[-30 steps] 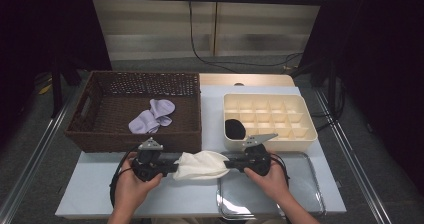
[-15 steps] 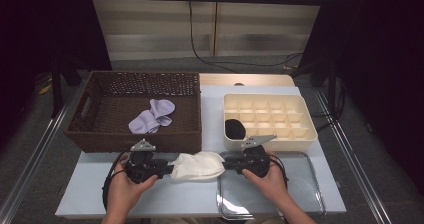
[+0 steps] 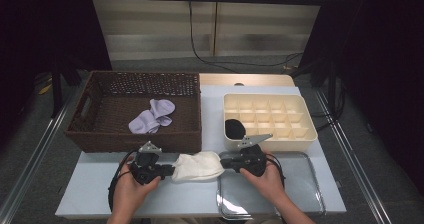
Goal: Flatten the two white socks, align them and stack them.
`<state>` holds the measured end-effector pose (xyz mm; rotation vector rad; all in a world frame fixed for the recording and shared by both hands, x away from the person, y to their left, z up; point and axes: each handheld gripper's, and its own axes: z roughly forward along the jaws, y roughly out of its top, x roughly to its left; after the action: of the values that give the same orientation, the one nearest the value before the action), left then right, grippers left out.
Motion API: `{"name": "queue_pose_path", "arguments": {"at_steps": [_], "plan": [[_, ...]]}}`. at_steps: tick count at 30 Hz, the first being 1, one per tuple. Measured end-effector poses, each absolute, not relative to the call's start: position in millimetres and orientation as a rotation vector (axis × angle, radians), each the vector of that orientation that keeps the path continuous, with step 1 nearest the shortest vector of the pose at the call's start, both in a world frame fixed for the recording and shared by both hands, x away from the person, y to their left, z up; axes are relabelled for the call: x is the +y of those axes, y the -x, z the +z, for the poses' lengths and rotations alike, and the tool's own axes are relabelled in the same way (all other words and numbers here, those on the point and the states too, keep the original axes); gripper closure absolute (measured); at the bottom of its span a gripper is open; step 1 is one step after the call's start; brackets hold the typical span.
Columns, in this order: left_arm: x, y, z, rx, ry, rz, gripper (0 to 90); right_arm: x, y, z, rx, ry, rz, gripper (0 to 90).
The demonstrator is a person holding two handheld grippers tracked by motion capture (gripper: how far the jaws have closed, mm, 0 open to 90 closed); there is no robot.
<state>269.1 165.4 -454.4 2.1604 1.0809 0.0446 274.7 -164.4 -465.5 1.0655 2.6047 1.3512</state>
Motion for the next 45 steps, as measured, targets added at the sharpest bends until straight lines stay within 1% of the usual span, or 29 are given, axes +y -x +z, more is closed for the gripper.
{"name": "queue_pose_path", "arguments": {"at_steps": [4, 10, 13, 15, 19, 20, 21, 22, 23, 24, 25, 26, 27, 29, 32, 34, 35, 36, 39, 40, 42, 44, 45], "plan": [[167.6, -267.0, -446.9, 1.059, -2.143, 0.055, 83.1, -166.9, -273.9, -460.8, 2.587, -1.066, 1.384, 89.7], [177.7, -266.4, -437.0, 1.058, -2.106, 0.026, 83.0, -172.6, -269.8, -454.5, 2.576, -1.092, 1.470, 89.7], [180.9, -267.5, -438.4, 1.076, -2.112, -0.011, 82.7, -173.6, -268.5, -460.5, 2.594, -1.123, 1.477, 89.7], [175.6, -269.7, -446.8, 1.068, -2.166, -0.029, 82.4, -173.8, -268.3, -471.2, 2.627, -1.141, 1.424, 89.6], [171.9, -271.0, -451.7, 1.065, -2.173, -0.020, 82.2, -176.1, -267.3, -475.2, 2.624, -1.144, 1.384, 89.5], [171.6, -271.2, -451.8, 1.063, -2.171, -0.011, 82.2, -178.6, -267.5, -474.1, 2.612, -1.140, 1.384, 88.5], [170.9, -271.1, -451.8, 1.064, -2.174, 0.005, 82.0, -179.5, -267.8, -473.2, 2.605, -1.140, 1.376, 84.4], [170.9, -271.1, -451.8, 1.064, -2.174, 0.005, 81.7, -179.5, -267.8, -473.2, 2.605, -1.140, 1.376, 84.4], [170.7, -271.1, -451.9, 1.059, -2.176, 0.010, 81.7, -179.7, -267.7, -471.2, 2.586, -1.134, 1.349, 80.9], [170.6, -271.2, -452.2, 1.058, -2.176, 0.012, 81.6, -179.5, -267.3, -468.7, 2.575, -1.113, 1.337, 80.6], [170.6, -271.5, -452.4, 1.053, -2.177, 0.013, 80.8, -178.8, -267.2, -463.3, 2.550, -1.097, 1.375, 77.1], [170.3, -271.5, -452.6, 1.051, -2.175, 0.017, 80.8, -178.8, -267.2, -463.3, 2.550, -1.097, 1.375, 77.1], [169.3, -271.1, -453.1, 1.057, -2.167, 0.024, 80.7, -177.0, -268.6, -459.5, 2.523, -1.100, 1.401, 72.1], [169.0, -271.8, -453.5, 1.048, -2.172, 0.027, 80.2, -175.9, -270.1, -459.4, 2.511, -1.106, 1.405, 71.6], [168.9, -272.3, -453.7, 1.045, -2.181, 0.030, 79.7, -170.9, -274.0, -463.6, 2.515, -1.112, 1.374, 73.8], [168.8, -272.8, -455.2, 1.046, -2.184, 0.031, 79.9, -169.4, -276.3, -471.8, 2.558, -1.121, 1.338, 82.7], [168.8, -272.8, -455.2, 1.046, -2.184, 0.031, 80.5, -169.4, -276.3, -471.8, 2.558, -1.121, 1.338, 82.7], [169.8, -273.6, -456.4, 1.053, -2.185, 0.030, 80.8, -169.0, -274.6, -476.2, 2.582, -1.109, 1.309, 86.4], [171.8, -274.5, -456.9, 1.053, -2.179, 0.018, 80.6, -170.1, -272.9, -478.9, 2.586, -1.102, 1.320, 86.7], [171.8, -274.5, -456.9, 1.053, -2.179, 0.018, 79.4, -170.1, -272.9, -478.9, 2.586, -1.102, 1.320, 86.7], [175.0, -273.4, -455.1, 1.061, -2.134, 0.024, 74.2, -169.1, -272.2, -479.2, 2.584, -1.095, 1.316, 86.7], [176.9, -273.5, -454.6, 1.059, -2.121, 0.031, 66.1, -169.2, -272.4, -479.9, 2.585, -1.095, 1.313, 86.6], [178.5, -273.6, -455.7, 1.054, -2.093, 0.026, 63.4, -169.4, -272.4, -480.2, 2.585, -1.098, 1.309, 86.6]]}}
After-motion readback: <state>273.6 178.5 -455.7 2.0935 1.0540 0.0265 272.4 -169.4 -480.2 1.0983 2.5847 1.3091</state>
